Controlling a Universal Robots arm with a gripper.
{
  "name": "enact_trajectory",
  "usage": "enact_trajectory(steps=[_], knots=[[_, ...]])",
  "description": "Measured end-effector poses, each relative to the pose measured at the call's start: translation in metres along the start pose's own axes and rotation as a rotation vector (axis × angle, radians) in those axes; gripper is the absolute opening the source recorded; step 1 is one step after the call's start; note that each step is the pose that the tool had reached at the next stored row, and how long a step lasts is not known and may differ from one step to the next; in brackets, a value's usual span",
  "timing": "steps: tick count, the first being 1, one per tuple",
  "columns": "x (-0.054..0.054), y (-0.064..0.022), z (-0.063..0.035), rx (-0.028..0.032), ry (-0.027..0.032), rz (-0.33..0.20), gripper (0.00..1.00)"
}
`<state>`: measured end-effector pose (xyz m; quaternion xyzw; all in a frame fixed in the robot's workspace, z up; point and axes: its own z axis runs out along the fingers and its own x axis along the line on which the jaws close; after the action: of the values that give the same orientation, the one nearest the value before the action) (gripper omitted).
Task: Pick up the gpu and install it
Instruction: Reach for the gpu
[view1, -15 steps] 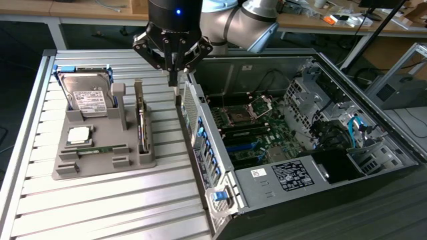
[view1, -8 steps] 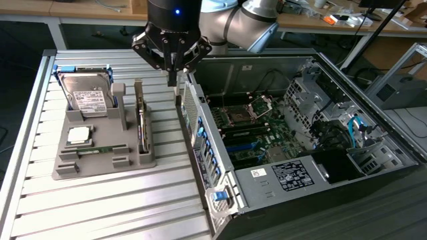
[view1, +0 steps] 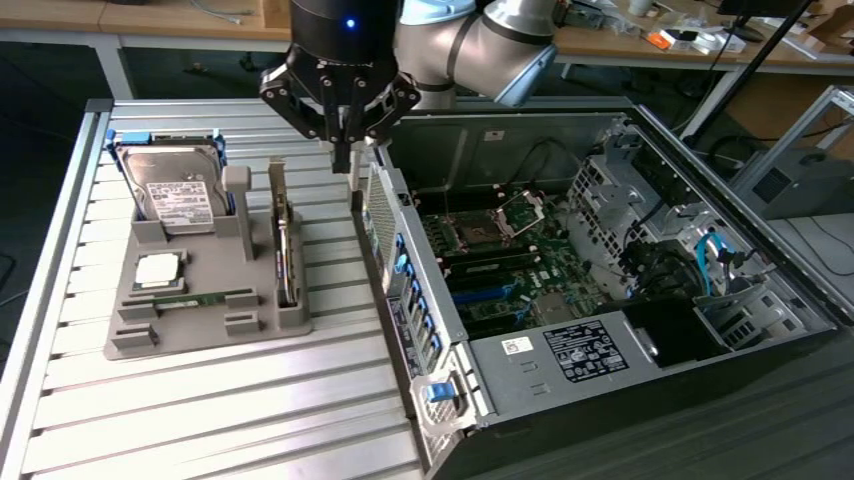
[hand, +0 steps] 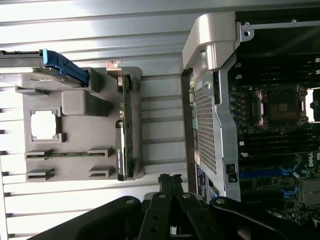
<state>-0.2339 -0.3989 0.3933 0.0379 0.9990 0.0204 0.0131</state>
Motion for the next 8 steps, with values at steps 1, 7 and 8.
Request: enact_trajectory(steps=[1, 7, 8], knots=[[0.0003, 0.0000, 0.0000, 0.0000, 0.0000, 0.000, 0.11], [0.0055, -0.0004, -0.0001, 0.0000, 0.0000, 0.000, 0.11], [0.0062, -0.0005, -0.0002, 0.0000, 0.0000, 0.000, 0.11]])
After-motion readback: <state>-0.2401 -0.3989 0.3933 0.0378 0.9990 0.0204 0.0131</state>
